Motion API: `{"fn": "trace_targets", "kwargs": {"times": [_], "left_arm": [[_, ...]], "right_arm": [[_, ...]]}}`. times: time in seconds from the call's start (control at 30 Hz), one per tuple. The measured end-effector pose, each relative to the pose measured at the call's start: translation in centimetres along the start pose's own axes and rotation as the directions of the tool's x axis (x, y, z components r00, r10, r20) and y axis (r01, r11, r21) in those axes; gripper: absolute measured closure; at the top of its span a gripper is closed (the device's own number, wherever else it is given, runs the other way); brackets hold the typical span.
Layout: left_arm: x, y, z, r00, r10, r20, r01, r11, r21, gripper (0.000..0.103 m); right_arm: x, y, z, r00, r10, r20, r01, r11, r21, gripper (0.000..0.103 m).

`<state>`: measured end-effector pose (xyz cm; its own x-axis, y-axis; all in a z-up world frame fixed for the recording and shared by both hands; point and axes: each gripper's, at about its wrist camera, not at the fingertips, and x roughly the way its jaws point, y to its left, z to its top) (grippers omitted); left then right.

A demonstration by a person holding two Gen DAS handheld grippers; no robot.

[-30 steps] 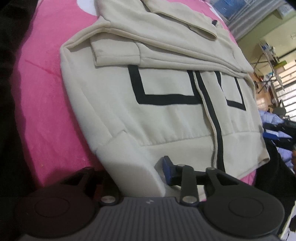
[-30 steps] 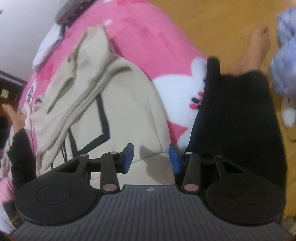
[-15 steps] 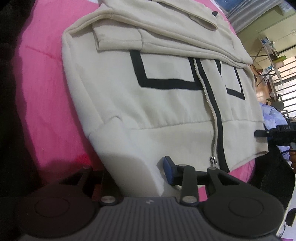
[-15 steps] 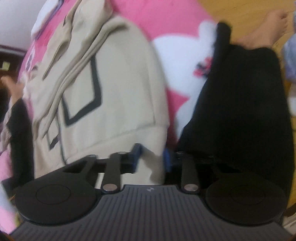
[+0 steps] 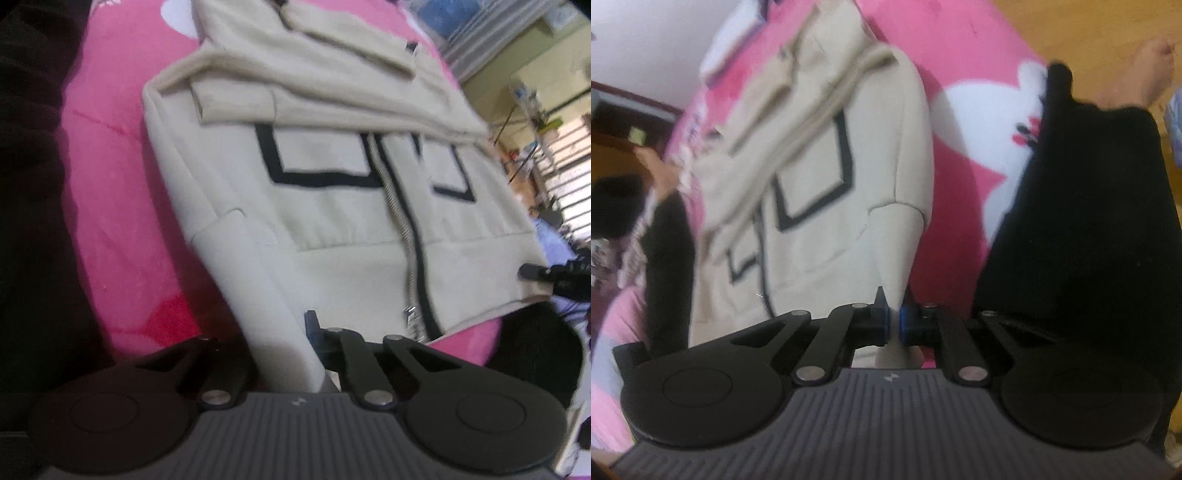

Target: Fold clothes

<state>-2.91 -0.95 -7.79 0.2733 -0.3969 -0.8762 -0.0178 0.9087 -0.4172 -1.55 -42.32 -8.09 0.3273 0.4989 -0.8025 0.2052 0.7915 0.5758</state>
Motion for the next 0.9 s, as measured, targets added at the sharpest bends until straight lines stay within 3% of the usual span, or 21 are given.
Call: {"fn": "trace_targets", "kwargs": {"times": [0.23,0.43,0.6,0.7,0.8,0.9], "left_arm": [[-4.0,-0.4,3.7,0.99,-0.079,0.115,0.082,0.996,-0.021,0.098],[-6.0,-0.5,8.5,0.974,-0.109,0.198,0.114,0.993,-0.017,0.098],[-6.2,0.5,14.4,0.964,-0.108,0.242,0.118,0.993,-0.028,0.097],[-4.5,2.0,19.6,0.965,-0.078,0.25,0.097,0.993,-0.061,0.097],[-1.2,5.1,24.8,0.968,-0.065,0.24,0.101,0.985,-0.141,0.09],[2.4,8.9,28.4,0.964,-0.083,0.252,0.152,0.951,-0.27,0.086]], "right_arm": [[-2.7,3.1,1.7,0.983,0.12,0.141,-0.116,0.993,-0.037,0.099],[-3.6,6.1,6.0,0.968,0.177,0.177,-0.157,0.98,-0.122,0.099],[-2.9,9.3,11.6,0.961,0.198,0.192,-0.163,0.969,-0.187,0.099],[-1.7,10.9,16.4,0.957,0.211,0.201,-0.172,0.966,-0.192,0.099],[0.7,11.4,22.0,0.95,0.219,0.222,-0.191,0.971,-0.14,0.098],[4.3,9.9,26.9,0.941,0.21,0.266,-0.211,0.977,-0.024,0.093]]}}
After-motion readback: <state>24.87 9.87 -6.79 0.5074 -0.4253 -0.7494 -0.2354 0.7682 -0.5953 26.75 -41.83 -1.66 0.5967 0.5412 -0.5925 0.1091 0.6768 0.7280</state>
